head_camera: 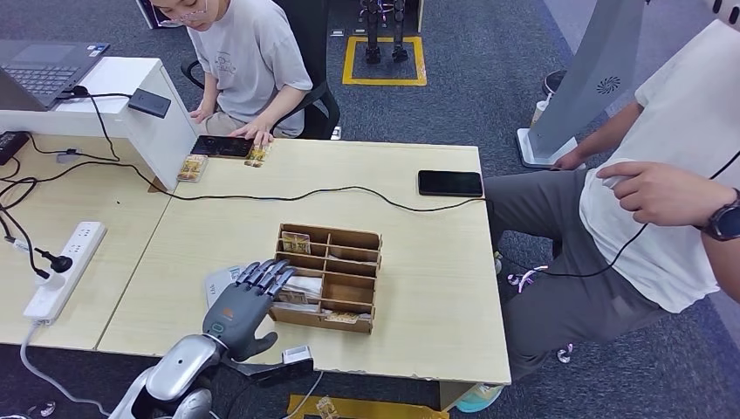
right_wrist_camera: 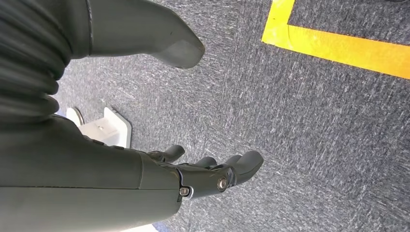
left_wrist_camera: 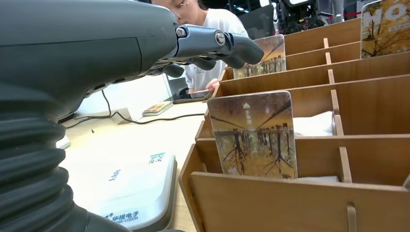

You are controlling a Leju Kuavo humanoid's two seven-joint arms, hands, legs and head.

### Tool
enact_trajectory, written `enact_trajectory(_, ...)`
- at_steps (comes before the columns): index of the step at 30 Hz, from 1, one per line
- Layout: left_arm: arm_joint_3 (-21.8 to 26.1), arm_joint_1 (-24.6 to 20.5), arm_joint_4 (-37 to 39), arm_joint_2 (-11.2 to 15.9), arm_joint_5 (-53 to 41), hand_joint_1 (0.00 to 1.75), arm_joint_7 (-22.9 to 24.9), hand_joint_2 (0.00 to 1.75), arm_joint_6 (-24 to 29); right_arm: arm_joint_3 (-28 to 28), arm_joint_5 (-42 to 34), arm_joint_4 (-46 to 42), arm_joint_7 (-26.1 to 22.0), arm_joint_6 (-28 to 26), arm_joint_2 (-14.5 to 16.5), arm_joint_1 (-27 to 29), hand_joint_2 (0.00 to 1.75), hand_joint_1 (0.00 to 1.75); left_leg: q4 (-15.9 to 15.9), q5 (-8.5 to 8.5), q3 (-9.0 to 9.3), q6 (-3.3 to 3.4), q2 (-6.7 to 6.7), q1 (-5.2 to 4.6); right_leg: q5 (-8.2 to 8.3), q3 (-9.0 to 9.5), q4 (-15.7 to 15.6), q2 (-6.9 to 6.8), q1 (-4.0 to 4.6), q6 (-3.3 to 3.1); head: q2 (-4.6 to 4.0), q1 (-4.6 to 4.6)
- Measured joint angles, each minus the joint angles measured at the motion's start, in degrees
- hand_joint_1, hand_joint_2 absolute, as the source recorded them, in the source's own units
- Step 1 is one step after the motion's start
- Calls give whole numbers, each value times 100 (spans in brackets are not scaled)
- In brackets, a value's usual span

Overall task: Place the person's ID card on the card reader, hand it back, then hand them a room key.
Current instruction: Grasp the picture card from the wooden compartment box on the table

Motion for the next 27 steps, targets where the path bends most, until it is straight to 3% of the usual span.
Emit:
enact_trajectory(11, 0, 15, 0, 12, 28, 0, -2, 175, -9, 0, 0, 0, -11, -17, 0, -1, 175, 0, 0, 0, 0, 0, 0, 0, 0, 0, 0, 0, 0, 0, 0, 1)
enact_trajectory(13, 0, 26, 0, 13, 50, 23, -9, 175, -11, 0, 0, 0, -8, -17, 0, -1, 175, 0, 0, 0, 0, 0, 0, 0, 0, 0, 0, 0, 0, 0, 0, 1)
enact_trajectory(15, 0, 39, 0, 28, 82, 110, -23, 175, -23, 0, 0, 0, -8, -17, 0, -1, 175, 0, 0, 0, 0, 0, 0, 0, 0, 0, 0, 0, 0, 0, 0, 1)
enact_trajectory(17, 0, 55, 0, 65, 119, 175, -32, 175, -47, 0, 0, 0, -9, -17, 0, -1, 175, 0, 0, 0, 0, 0, 0, 0, 0, 0, 0, 0, 0, 0, 0, 0)
enact_trajectory(24, 0, 97, 0, 180, 214, 165, -33, 175, -66, 0, 0, 0, -52, -20, 0, -4, 175, 0, 0, 0, 0, 0, 1, 1, 0, 0, 0, 0, 0, 0, 0, 0)
enact_trajectory(27, 0, 94, 0, 191, 231, 170, -33, 175, -57, 0, 0, 0, -58, -22, 0, -4, 175, 0, 0, 0, 1, 0, 2, 0, 0, 0, 0, 1, 0, 0, 0, 0)
